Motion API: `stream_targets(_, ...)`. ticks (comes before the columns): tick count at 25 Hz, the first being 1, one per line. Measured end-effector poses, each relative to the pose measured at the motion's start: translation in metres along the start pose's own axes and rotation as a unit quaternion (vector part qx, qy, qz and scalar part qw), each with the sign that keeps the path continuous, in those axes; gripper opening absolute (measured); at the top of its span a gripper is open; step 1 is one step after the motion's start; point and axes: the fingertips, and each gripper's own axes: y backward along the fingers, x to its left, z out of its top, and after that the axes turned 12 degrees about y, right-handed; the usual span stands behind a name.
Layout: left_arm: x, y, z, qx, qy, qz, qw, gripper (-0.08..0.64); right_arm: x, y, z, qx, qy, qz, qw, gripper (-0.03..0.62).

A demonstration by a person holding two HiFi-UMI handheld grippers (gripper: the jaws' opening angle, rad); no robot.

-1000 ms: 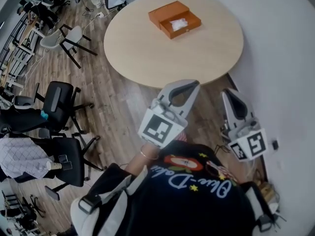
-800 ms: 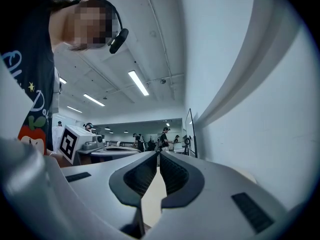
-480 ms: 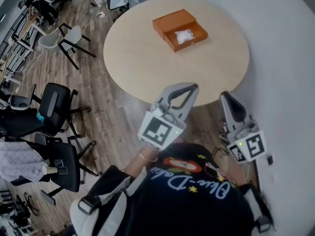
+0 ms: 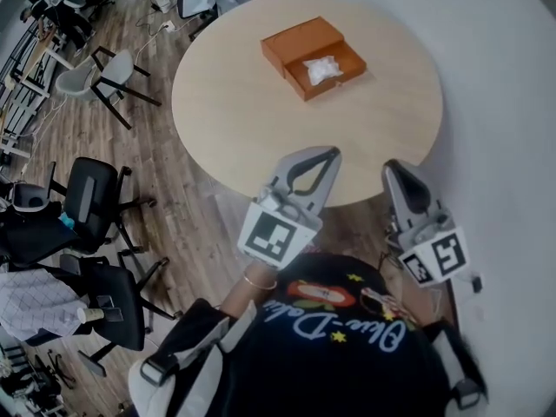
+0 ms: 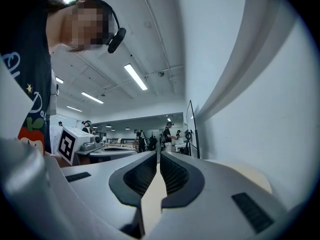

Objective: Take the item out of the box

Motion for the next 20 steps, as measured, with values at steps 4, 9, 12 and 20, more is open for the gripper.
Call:
stream_targets(4, 0.006, -0.005, -0.003, 0.008, -0.003, 0.005, 0.9999, -0.015, -0.008, -0.009, -0.005, 0.008, -0.006, 0.006, 1.0, -0.002)
stream_targets(9, 0.02, -0.012, -0.003, 0.014, 0.004, 0.039, 0.9991, -0.015, -0.027, -0.027, -0.004, -0.003, -0.014, 0.028, 0.999, -0.002)
stream_targets(12, 0.03, -0.023, -0.003, 0.015, 0.002, 0.066, 0.9977, -0.015, -0.044, -0.041, -0.007, -0.006, -0.016, 0.048, 0.999, -0.002)
stream_targets(20, 0.05, -0.055, 0.012, 0.014, -0.035, 0.127, 0.9912, -0.015, -0.091, -0.075, -0.006, -0.023, -0.019, 0.107, 0.994, -0.002)
